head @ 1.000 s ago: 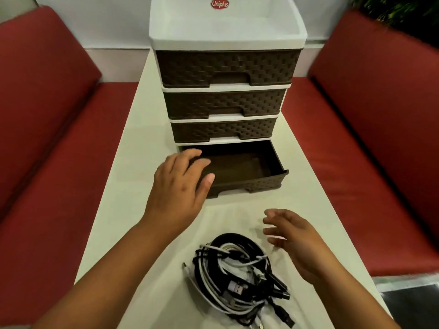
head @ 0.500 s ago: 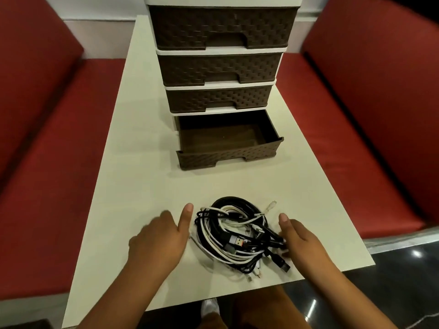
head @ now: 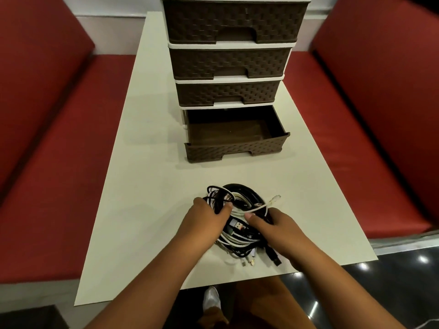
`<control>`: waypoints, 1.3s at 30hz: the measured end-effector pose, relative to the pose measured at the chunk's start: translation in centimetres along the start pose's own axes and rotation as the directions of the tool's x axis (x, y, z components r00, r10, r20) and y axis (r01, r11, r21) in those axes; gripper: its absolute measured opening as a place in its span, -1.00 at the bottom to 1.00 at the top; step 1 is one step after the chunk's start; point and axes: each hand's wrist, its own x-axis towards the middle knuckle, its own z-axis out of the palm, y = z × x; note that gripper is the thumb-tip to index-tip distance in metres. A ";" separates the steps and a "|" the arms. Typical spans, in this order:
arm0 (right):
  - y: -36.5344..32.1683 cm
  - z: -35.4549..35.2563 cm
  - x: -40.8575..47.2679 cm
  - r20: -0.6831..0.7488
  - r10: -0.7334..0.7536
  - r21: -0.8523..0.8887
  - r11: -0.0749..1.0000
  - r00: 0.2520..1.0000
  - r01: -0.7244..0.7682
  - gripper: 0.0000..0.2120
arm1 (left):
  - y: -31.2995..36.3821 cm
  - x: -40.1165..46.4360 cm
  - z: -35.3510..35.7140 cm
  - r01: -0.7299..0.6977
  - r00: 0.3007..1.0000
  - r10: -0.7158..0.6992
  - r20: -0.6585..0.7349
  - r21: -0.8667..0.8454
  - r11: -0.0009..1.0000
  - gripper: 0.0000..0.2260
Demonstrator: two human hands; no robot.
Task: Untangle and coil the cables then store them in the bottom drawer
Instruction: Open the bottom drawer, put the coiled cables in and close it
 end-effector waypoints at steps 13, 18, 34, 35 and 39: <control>-1.4 0.6 0.0 -0.251 -0.230 0.003 0.971 0.940 0.238 -0.87 | 1.5 0.0 -0.4 -0.177 0.969 0.150 -0.196 -0.129 0.976 -0.69; -3.8 -1.0 0.5 -0.289 -0.282 0.050 0.950 0.915 0.309 -0.91 | 4.4 0.3 -2.4 -0.229 0.953 0.186 -0.241 -0.163 0.960 -0.70; -14.0 -8.4 10.0 -0.243 -0.270 0.017 0.959 0.932 0.282 -0.75 | 13.7 9.2 -8.0 -0.079 0.993 0.045 -0.109 -0.327 0.942 -0.58; -14.3 -8.7 10.9 -0.219 -0.244 0.008 0.968 0.945 0.252 -0.73 | 13.9 9.8 -8.0 -0.031 0.999 0.018 -0.035 -0.393 0.919 -0.61; -14.7 -9.6 13.9 -0.134 -0.132 -0.033 0.991 0.982 0.129 -0.68 | 14.3 11.8 -7.6 0.118 0.982 -0.033 0.188 -0.466 0.877 -0.69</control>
